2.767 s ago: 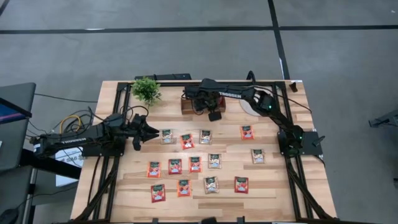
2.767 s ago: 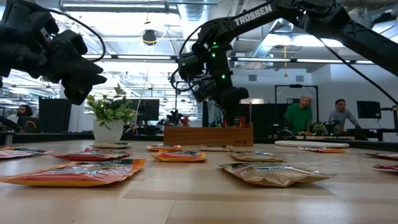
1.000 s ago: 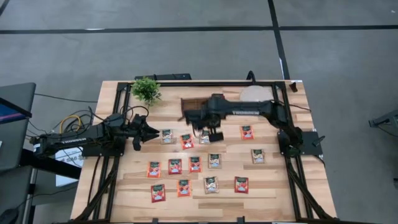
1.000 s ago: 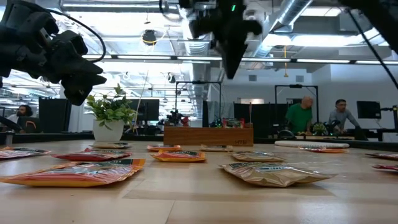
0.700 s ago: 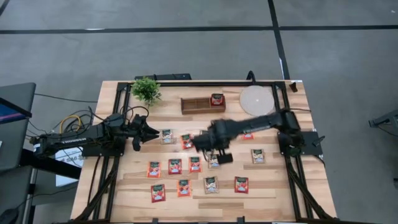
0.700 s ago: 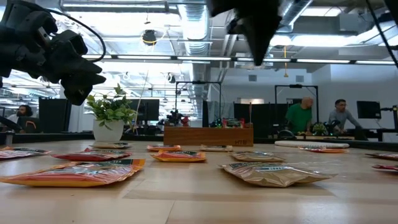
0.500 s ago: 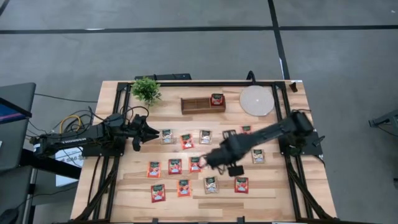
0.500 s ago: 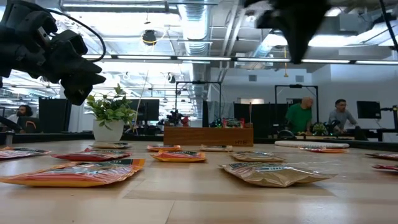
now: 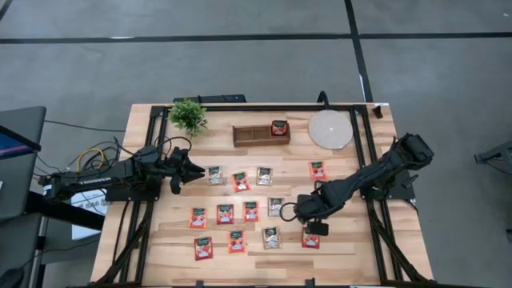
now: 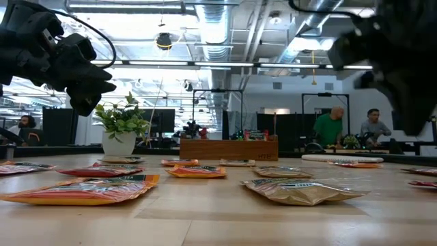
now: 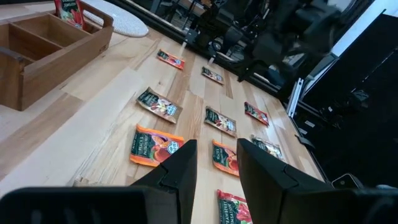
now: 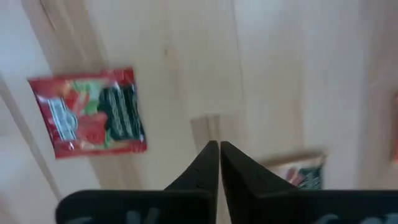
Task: Pick & Place Tea
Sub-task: Put the red tea bag into the right section of the wooden organizer
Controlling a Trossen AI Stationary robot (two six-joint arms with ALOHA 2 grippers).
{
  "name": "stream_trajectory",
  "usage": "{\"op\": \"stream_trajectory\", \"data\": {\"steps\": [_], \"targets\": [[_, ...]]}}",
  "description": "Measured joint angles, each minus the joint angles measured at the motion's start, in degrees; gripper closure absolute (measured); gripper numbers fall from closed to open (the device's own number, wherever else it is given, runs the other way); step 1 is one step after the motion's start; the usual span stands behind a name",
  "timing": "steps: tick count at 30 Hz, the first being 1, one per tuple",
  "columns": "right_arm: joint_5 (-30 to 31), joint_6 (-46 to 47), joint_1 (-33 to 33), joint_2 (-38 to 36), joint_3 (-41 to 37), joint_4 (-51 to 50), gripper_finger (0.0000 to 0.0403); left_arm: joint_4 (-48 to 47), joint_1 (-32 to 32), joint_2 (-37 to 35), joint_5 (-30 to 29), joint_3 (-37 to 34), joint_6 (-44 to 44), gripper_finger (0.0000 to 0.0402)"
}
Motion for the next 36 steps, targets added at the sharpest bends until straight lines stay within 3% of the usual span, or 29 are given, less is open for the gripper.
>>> {"op": "stream_trajectory", "data": {"steps": [12, 36], "targets": [[-2.92, -0.01, 1.26, 0.13, -1.27, 6.51, 0.0295, -0.07, 0.02, 0.0, -0.96, 0.0, -0.14, 0.0296], [-2.92, 4.96, 4.57, 0.19, -1.27, 9.88, 0.0289, -0.07, 0.02, 0.0, -0.99, 0.0, -0.16, 0.0296]]}}
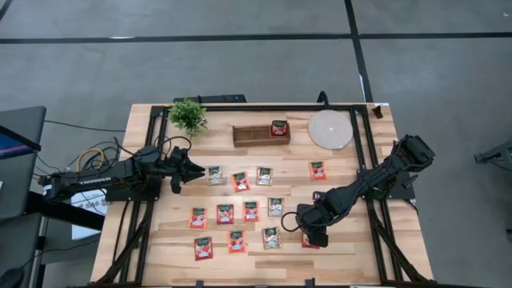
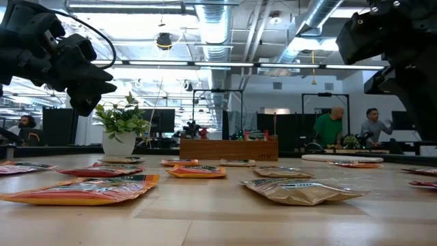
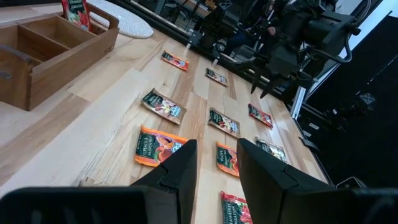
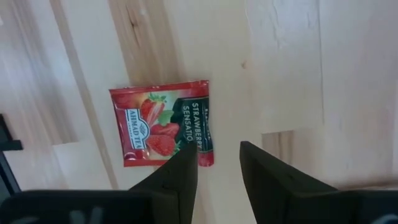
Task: Pick & Place Tea
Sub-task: Put the red tea bag into the right section of the wooden organizer
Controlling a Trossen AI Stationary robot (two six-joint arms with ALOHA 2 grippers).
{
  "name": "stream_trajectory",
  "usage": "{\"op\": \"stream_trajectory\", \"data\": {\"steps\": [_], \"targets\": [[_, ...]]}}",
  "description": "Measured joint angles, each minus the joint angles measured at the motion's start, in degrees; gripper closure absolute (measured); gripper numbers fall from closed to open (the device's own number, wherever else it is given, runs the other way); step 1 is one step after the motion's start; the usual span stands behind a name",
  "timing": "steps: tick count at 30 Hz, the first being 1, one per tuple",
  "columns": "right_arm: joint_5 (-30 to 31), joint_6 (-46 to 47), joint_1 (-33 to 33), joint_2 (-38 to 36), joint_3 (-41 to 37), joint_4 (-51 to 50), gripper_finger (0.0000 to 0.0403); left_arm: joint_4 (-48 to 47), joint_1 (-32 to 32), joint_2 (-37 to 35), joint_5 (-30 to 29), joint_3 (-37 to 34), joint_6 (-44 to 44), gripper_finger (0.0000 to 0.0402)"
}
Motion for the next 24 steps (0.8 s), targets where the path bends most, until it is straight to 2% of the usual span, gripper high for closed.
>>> {"op": "stream_trajectory", "data": {"steps": [6, 16, 24], "targets": [[-1.43, 0.61, 0.01, 0.49, 0.07, 0.28, 0.0289, 0.0, 0.0, 0.0, -0.01, 0.0, 0.0, 0.0296], [-6.87, -3.03, -0.01, 9.39, 0.26, 1.69, 0.0289, 0.0, 0.0, 0.02, -0.01, 0.0, 0.02, 0.0296], [-7.66, -3.83, -0.85, 9.86, 0.27, 1.78, 0.0291, 0.0, 0.0, 0.81, -0.06, 0.0, 0.02, 0.0296]]}}
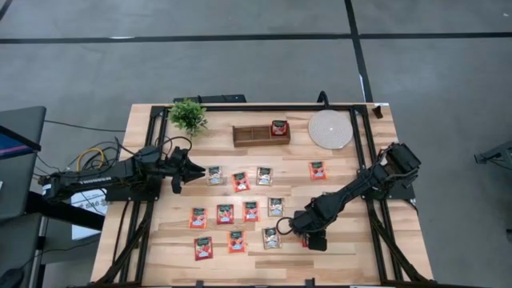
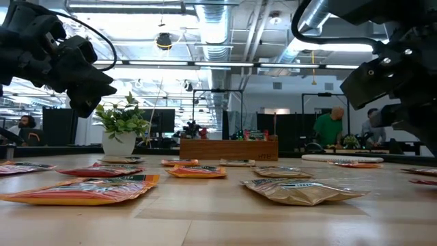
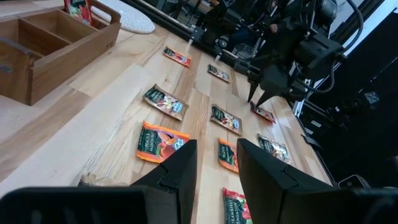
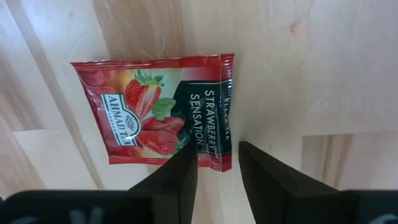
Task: Pick & Place Tea
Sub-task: Put the red tea bag into the right section of the wooden organizer
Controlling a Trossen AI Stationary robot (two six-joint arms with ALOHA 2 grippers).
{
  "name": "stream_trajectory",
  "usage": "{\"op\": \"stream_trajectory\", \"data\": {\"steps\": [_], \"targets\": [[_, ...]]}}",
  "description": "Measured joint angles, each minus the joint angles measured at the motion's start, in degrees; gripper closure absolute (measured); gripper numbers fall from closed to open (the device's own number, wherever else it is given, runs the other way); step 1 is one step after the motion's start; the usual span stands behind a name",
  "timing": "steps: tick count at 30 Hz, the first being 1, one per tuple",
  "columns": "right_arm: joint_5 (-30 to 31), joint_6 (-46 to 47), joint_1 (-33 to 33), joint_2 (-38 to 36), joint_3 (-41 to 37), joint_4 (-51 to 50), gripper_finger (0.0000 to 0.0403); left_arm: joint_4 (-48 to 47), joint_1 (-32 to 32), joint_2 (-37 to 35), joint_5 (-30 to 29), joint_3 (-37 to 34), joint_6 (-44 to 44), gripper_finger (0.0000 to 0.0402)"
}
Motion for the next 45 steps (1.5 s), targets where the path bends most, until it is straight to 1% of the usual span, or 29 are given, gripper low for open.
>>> {"op": "stream_trajectory", "data": {"steps": [4, 12, 18, 22, 25, 29, 32, 36, 40, 45], "targets": [[0.08, -0.03, -0.02, 0.18, -0.03, -0.02, 0.0311, 0.0, 0.0, 0.02, 0.0, 0.0, 0.01, 0.0296], [0.64, -0.16, -0.09, 0.26, -0.09, -0.93, 0.0395, 0.0, 0.0, 0.02, 0.0, 0.0, 0.04, 0.0296], [1.07, 0.11, -0.07, 0.02, 0.43, -2.45, 0.0397, 0.0, 0.0, 0.02, 0.0, 0.0, 0.07, 0.0296], [3.55, -0.83, 0.03, 0.22, 4.06, -9.15, 0.04, 0.0, 0.0, 0.02, 0.0, 0.0, 0.09, 0.0296], [7.38, -2.35, -0.55, 0.12, 7.59, -16.26, 0.0402, 0.0, 0.0, 0.02, 0.0, 0.0, 0.09, 0.0296], [14.21, -5.63, -2.4, 0.04, 13.83, -25.43, 0.0402, 0.0, 0.0, 0.02, 0.0, 0.0, 0.09, 0.0296], [20.02, -9.53, -4.73, 0.04, 18.37, -30.49, 0.0402, 0.0, 0.0, 0.02, 0.0, 0.0, 0.09, 0.0296], [29.45, -15.0, -9.25, 0.02, 23.65, -37.14, 0.0402, 0.02, 0.0, 0.02, 0.0, 0.0, 0.09, 0.0296], [37.68, -21.72, -14.95, 0.0, 27.5, -39.29, 0.0403, 0.0, 0.0, 0.02, 0.0, 0.0, 0.09, 0.0296], [45.99, -32.18, -22.61, 1.0, 31.19, -37.11, 0.0403, 0.0, 0.0, 0.02, 0.0, 0.0, 0.11, 0.0296]]}}
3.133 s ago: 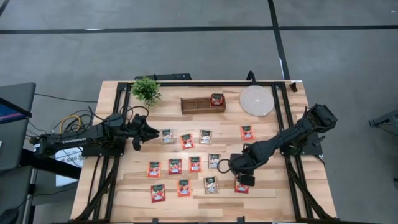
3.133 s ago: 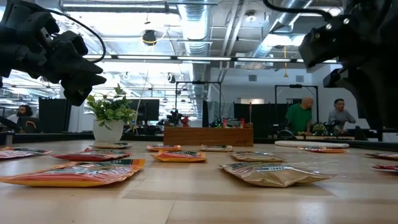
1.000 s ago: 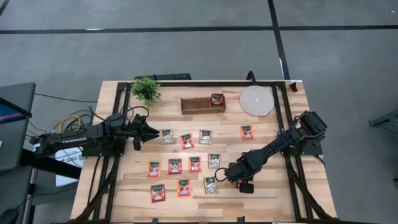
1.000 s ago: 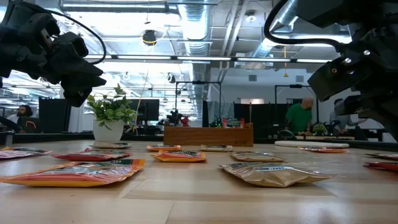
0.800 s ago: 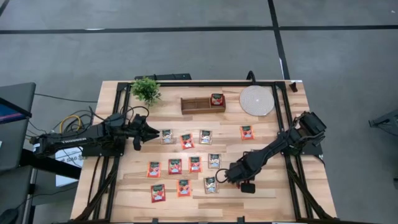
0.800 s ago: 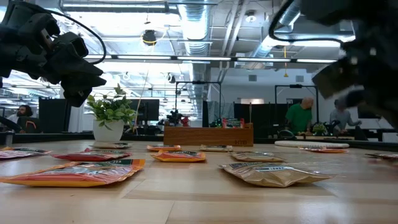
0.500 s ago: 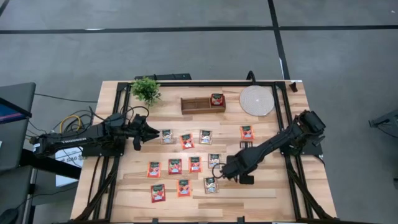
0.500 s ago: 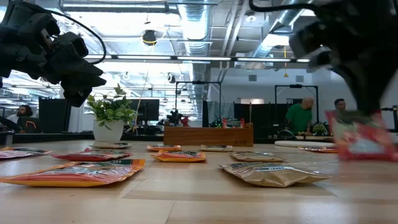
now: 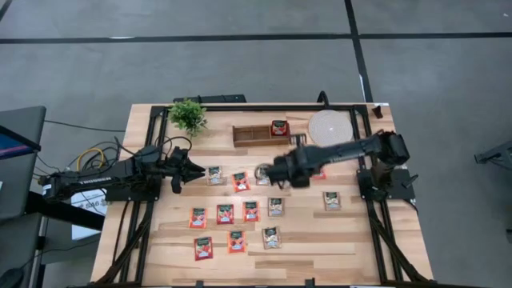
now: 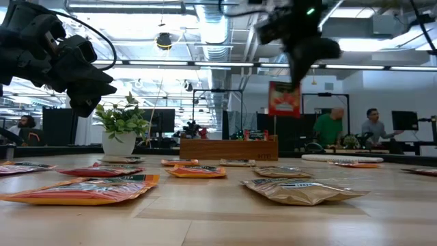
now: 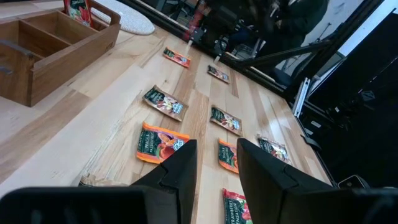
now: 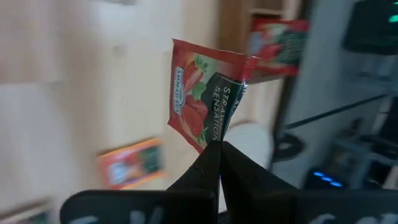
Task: Pick & Place Tea
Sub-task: Put the red tea bag into the right section of the wooden organizer
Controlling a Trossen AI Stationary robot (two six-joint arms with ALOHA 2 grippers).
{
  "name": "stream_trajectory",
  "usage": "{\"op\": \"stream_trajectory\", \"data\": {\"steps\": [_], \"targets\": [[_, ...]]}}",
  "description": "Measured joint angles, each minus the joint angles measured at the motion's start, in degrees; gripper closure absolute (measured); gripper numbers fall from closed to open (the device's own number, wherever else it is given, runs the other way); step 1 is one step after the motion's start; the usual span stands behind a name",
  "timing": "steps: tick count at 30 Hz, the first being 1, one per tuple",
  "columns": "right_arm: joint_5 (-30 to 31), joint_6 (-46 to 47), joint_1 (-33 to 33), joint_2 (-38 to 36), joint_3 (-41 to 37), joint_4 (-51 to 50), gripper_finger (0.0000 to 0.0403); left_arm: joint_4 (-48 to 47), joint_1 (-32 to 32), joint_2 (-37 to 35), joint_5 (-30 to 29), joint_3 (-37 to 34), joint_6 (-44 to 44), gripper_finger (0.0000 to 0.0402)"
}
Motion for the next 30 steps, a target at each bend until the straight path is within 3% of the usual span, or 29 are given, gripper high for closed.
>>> {"op": "stream_trajectory", "data": {"steps": [7, 13, 19, 30], "targets": [[5.86, -14.74, -9.98, 6.11, 4.71, 6.97, 0.0403, -0.02, 0.0, 0.22, -0.53, 0.0, 0.07, 0.0296], [6.72, -22.34, -16.33, 12.6, 8.79, 8.85, 0.0403, -0.03, 0.0, 0.8, -0.59, 0.0, 0.11, 0.0296], [5.82, -24.38, -20.37, 16.22, 11.21, 10.46, 0.0403, -0.03, 0.0, 1.42, -0.6, 0.0, 0.36, 0.0296], [2.08, -26.13, -22.74, 16.34, 11.01, 12.4, 0.0403, -0.03, 0.01, 1.44, -0.61, 0.0, 1.6, 0.0296]]}}
